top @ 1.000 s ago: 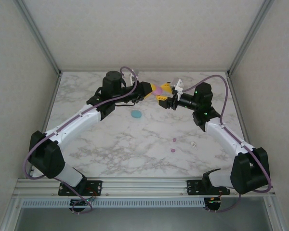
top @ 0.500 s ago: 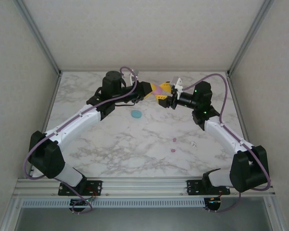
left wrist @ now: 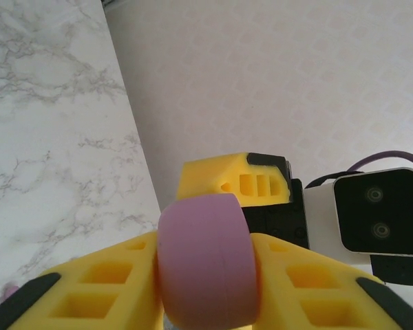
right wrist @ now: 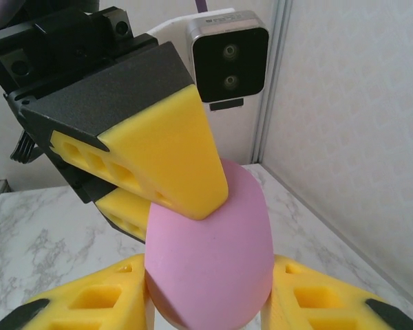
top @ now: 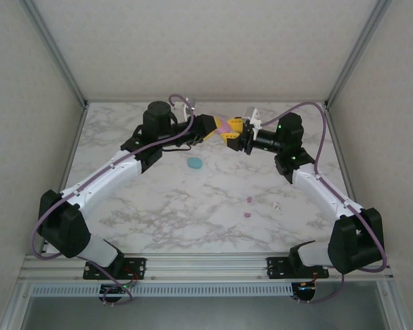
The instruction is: Insert wireless bluetooth earbuds into charging case
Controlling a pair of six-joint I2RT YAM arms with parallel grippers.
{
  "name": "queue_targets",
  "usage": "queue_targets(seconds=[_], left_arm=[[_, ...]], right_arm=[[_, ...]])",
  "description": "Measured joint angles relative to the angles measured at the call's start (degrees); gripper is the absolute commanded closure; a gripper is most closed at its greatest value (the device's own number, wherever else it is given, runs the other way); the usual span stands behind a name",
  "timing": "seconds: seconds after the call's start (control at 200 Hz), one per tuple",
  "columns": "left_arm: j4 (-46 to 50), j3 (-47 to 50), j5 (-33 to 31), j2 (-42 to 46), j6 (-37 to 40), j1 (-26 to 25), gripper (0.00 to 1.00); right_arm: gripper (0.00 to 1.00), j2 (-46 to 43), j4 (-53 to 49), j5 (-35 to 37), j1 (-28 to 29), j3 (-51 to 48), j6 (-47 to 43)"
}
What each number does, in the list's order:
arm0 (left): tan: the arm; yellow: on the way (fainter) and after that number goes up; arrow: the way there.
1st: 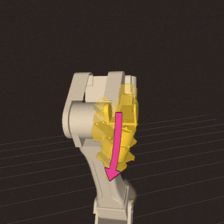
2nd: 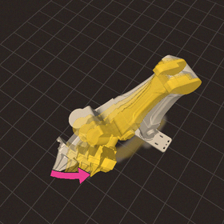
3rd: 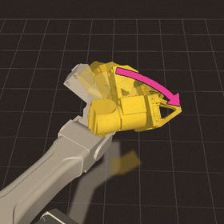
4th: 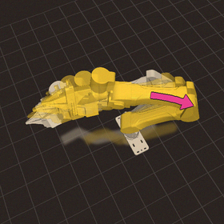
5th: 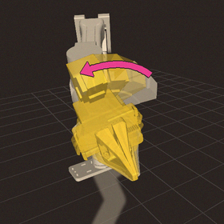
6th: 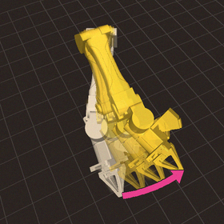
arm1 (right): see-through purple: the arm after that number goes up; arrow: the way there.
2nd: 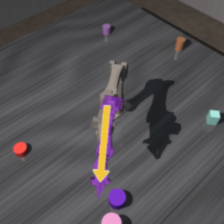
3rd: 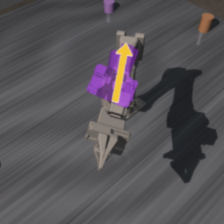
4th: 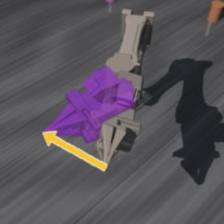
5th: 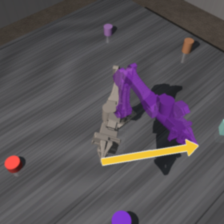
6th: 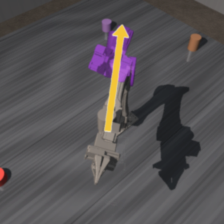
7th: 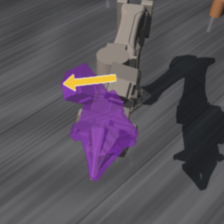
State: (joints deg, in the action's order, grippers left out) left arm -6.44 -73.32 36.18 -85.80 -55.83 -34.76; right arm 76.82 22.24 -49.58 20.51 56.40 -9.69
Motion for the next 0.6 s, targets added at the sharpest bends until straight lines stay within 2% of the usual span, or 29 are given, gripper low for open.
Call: queue_targets(seconds=[0.085,0.185,0.34,0.445,0.596], left_arm=[[0.1,0.0,0.0,0.1,0.9,0.0,0.53],[0.1,0.0,-0.1,0.3,2.3,0.0,0.4],[2.1,1.4,-2.1,3.3,8.7,0.0,0.34],[3.2,4.8,-4.5,8.8,20.1,0.0,0.33],[-1.7,16.6,-4.9,20.2,44.5,0.0,0.35]], right_arm=[[0.65,0.0,-0.7,0.0,0.0,0.0,0.1],[0.65,0.0,-1.6,0.0,0.0,0.0,0.1],[0.65,0.0,-4.9,-0.8,0.0,0.7,0.2],[0.65,0.0,-8.1,-3.1,0.0,2.3,0.2],[0.65,0.0,-11.2,-6.8,0.0,4.6,0.1]])
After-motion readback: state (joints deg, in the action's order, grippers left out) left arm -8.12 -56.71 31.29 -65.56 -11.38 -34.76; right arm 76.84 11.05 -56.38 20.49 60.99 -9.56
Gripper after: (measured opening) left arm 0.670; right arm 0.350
